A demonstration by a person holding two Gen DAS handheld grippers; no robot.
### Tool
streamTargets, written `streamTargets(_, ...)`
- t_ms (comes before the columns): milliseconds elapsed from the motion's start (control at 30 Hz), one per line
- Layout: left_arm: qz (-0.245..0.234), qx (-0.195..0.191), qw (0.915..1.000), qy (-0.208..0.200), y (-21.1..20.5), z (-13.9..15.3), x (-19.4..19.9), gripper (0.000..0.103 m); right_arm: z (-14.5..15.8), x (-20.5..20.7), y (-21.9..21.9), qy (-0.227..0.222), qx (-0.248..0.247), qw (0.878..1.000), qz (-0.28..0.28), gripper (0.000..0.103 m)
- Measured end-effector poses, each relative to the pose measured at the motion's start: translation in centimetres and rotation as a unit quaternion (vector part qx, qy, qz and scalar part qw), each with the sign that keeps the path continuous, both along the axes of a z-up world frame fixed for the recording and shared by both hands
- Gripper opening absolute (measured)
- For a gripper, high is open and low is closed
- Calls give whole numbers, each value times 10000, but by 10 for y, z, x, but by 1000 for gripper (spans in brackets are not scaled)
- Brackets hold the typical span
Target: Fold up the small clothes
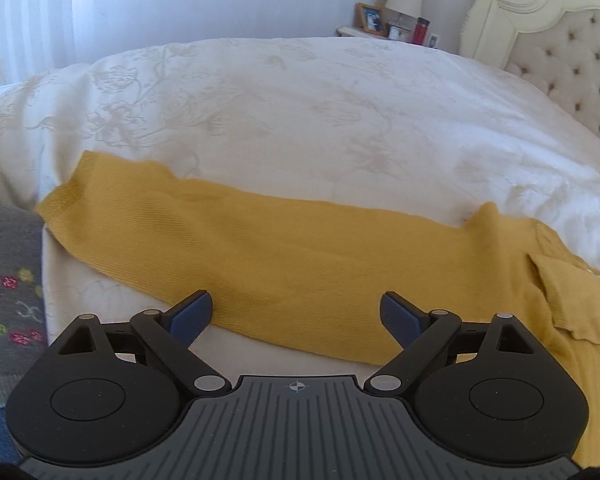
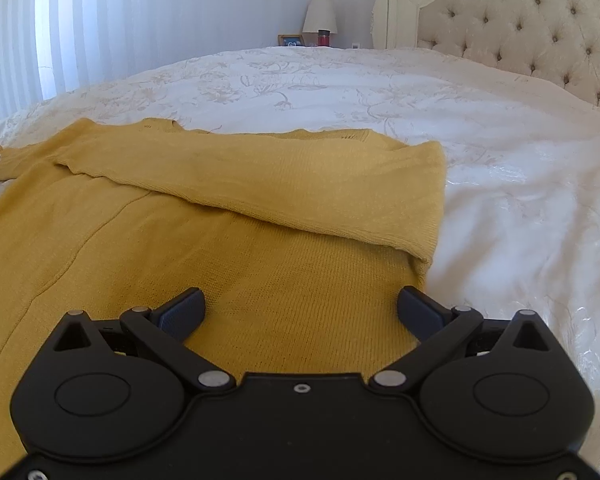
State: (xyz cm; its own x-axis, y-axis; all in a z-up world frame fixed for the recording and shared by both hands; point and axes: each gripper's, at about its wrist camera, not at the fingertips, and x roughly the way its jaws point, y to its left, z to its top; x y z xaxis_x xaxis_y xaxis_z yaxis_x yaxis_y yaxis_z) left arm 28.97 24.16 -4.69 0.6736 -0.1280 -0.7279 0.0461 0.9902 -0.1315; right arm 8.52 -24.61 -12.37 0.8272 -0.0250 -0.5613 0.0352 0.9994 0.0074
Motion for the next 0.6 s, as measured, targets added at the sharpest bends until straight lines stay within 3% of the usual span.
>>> streamTargets(300,-100,182,9996,191,30,-20,15,95,-1,2,5,45,-157,9999,-56,102)
streamTargets(433,-188,190,9995,180,32,-26,24,103,-1,3,5,52,-202,9998,-75,102)
streamTargets(600,-250,195,9995,60,35,-30,31,103,-1,3,6,61,-211,9997,-74,102)
